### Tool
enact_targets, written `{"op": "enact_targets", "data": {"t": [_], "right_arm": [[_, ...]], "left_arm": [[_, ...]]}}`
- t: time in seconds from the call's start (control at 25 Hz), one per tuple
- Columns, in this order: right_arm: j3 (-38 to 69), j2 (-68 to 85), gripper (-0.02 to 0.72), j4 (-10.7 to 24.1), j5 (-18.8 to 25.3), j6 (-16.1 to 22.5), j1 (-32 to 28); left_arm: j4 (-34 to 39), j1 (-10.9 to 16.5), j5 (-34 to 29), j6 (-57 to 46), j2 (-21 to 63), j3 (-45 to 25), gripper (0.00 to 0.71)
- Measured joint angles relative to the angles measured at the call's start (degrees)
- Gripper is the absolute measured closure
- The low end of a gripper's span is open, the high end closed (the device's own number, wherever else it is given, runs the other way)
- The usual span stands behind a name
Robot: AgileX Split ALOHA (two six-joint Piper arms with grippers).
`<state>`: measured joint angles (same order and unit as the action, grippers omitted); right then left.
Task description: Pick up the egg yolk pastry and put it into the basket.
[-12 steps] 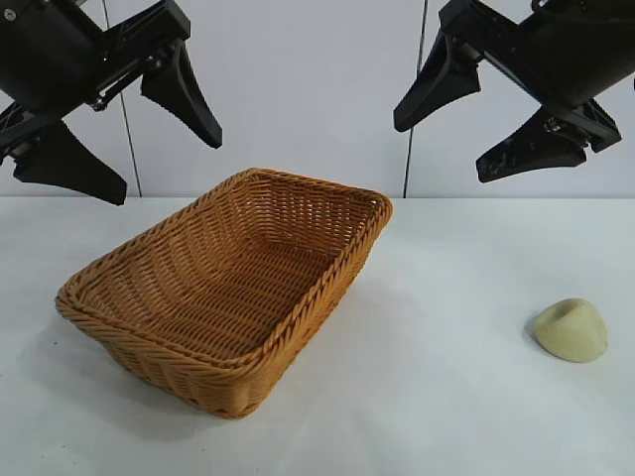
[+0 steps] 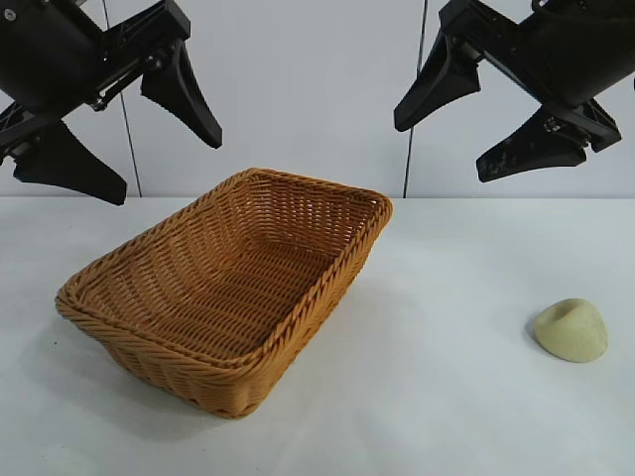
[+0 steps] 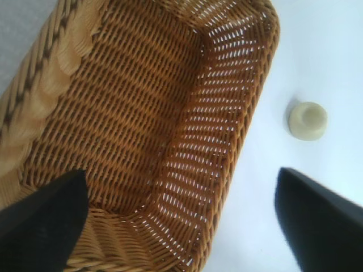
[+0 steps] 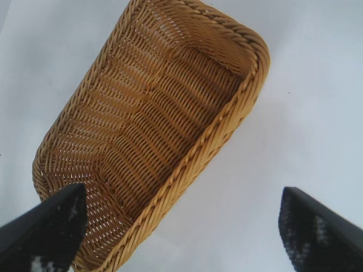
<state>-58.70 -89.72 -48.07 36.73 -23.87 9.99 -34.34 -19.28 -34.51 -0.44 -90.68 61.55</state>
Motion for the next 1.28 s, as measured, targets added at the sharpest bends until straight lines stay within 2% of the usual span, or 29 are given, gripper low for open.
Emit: {"op": "enact_targets", "data": {"t": [0.72, 0.92, 1.04, 1.28], "right_arm": [[0.00, 0.00, 0.047, 0.00, -0.05, 0.00, 0.00], [0.00, 0.00, 0.047, 0.00, -0.26, 0.00, 0.00], [0.00, 0.00, 0.047, 0.00, -0.26, 0.00, 0.00], [0.00, 0.00, 0.047, 0.00, -0.44, 0.00, 0.00]], "left_arm": [[0.47, 0.00, -0.36, -1.81, 0.65, 0.00, 0.067], [5.46, -0.22, -3.78, -10.56, 5.70, 0.00, 0.067], [11.38, -2.37, -4.55, -18.44, 9.23, -0.27, 0.067], [28.49, -11.21, -8.78, -41.53, 11.37, -1.16, 0.067]]}}
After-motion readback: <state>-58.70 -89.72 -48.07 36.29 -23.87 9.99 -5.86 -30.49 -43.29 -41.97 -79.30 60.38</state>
